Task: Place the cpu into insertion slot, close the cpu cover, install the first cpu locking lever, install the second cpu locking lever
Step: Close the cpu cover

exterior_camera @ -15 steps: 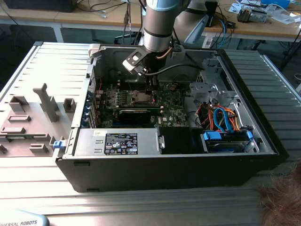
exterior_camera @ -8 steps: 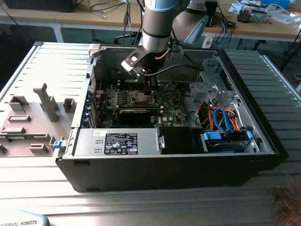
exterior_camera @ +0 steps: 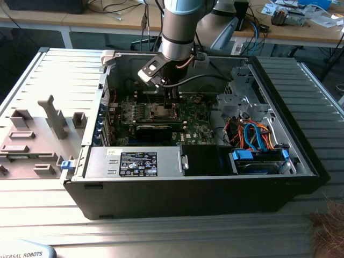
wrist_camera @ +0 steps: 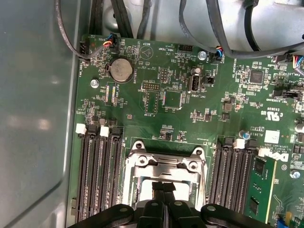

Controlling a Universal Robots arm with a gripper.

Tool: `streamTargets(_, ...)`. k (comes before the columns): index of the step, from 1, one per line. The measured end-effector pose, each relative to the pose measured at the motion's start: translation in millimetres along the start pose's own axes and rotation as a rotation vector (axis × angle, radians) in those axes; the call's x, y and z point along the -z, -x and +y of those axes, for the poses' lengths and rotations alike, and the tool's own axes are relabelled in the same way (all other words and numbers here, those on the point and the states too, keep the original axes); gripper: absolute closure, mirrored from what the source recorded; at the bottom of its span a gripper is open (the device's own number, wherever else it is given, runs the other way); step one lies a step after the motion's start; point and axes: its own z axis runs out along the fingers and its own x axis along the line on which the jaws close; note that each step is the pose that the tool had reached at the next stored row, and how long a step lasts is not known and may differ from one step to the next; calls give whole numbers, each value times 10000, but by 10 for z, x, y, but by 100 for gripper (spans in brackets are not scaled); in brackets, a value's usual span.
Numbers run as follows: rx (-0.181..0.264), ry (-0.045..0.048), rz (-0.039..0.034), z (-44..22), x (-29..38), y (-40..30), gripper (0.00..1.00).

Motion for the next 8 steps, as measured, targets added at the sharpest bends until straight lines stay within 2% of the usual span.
streamTargets(8, 0, 0, 0, -15, -14, -2, 89)
